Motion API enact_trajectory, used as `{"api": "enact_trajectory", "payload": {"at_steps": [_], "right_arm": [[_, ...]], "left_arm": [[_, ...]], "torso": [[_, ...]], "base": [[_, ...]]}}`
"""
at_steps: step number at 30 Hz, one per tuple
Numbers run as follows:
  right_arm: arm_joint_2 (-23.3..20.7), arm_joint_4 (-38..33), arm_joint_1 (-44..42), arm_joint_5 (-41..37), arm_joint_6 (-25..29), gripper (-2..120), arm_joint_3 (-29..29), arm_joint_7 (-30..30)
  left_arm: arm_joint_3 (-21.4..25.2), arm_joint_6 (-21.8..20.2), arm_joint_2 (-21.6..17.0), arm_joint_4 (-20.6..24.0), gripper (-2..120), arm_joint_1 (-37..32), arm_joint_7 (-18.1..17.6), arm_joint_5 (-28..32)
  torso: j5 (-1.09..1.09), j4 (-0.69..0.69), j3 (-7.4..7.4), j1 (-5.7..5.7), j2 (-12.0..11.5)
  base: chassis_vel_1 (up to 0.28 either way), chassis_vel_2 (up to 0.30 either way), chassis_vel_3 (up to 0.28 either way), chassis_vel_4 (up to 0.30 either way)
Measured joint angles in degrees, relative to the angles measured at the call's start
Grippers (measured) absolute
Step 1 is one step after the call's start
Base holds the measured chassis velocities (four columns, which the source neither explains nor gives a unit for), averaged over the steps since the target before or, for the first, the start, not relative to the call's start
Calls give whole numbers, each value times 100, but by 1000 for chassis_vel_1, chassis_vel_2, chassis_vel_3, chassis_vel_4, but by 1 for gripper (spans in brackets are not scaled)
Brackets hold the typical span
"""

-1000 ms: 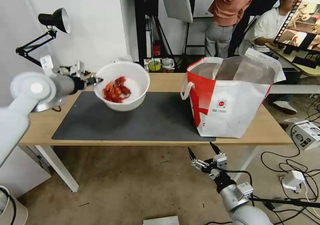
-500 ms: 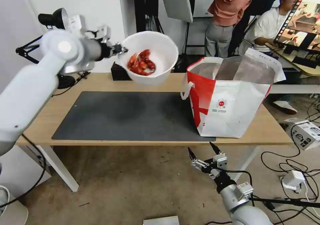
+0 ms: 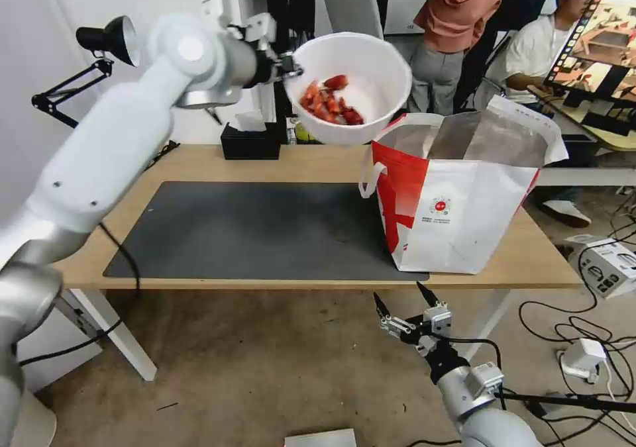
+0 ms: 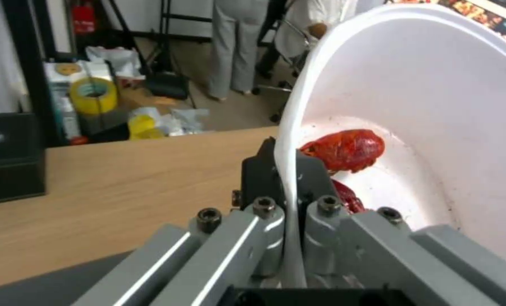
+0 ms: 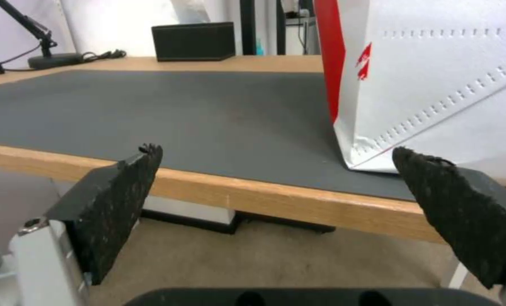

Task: Pick up the trash from the table and place it into the takeout bag.

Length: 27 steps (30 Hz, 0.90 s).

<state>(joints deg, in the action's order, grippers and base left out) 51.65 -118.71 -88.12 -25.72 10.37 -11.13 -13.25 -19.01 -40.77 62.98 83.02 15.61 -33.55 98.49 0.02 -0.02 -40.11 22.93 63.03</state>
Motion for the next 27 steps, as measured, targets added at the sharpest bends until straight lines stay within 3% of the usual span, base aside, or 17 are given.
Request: {"api": "enact_trajectory", "payload": {"at_steps": [14,27], "right_arm": [[0,0,0,0,0,100,0,0],[0,0,0,0,0,100,0,0]], "left_arm": [[-500,127,806,-813,0,467,-211,-28],[-714,399,1325,-1135,0,498,-307,-247]], "torso": [[-2,2,0,0,0],[-2,2,0,0,0]], "base": [[0,0,0,0],[0,0,0,0]]}}
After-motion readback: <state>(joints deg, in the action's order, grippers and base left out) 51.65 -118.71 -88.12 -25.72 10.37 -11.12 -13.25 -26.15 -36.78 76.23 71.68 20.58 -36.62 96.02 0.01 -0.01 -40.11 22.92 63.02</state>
